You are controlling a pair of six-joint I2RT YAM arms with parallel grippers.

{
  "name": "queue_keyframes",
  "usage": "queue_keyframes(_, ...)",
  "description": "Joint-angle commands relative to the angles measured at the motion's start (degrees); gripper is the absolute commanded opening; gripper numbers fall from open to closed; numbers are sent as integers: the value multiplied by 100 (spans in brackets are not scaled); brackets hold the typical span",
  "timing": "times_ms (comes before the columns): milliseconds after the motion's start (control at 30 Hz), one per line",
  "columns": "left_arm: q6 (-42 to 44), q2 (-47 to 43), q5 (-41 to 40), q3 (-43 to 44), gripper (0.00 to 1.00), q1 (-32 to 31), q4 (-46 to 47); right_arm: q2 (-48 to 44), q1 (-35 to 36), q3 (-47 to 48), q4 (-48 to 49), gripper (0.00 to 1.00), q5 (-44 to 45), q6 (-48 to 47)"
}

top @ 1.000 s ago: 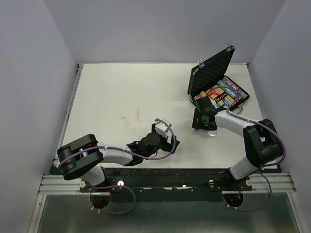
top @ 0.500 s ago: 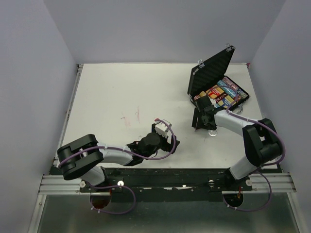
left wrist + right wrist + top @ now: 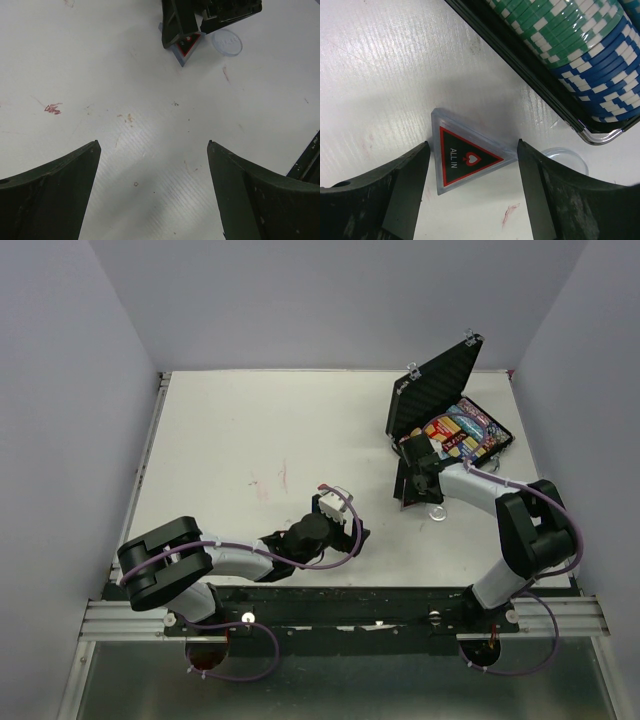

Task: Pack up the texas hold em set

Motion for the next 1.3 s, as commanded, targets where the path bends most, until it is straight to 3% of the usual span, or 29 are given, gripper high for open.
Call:
queue_keyframes(0, 16, -68, -151, -62, 95, -28, 172, 279, 31, -167, -422, 79, 89, -32)
queue_keyframes(633, 16, -59, -142, -62, 95, -28, 190, 191, 31, -220, -624, 77, -70, 126)
queue_keyframes(1000, 16, -77, -150, -79, 95, -28, 199, -28, 31, -124, -738, 54, -79, 91)
queue_keyframes(1267, 16, -77, -159, -106, 95, -37, 225, -310, -92, 895, -1116, 46, 440, -409)
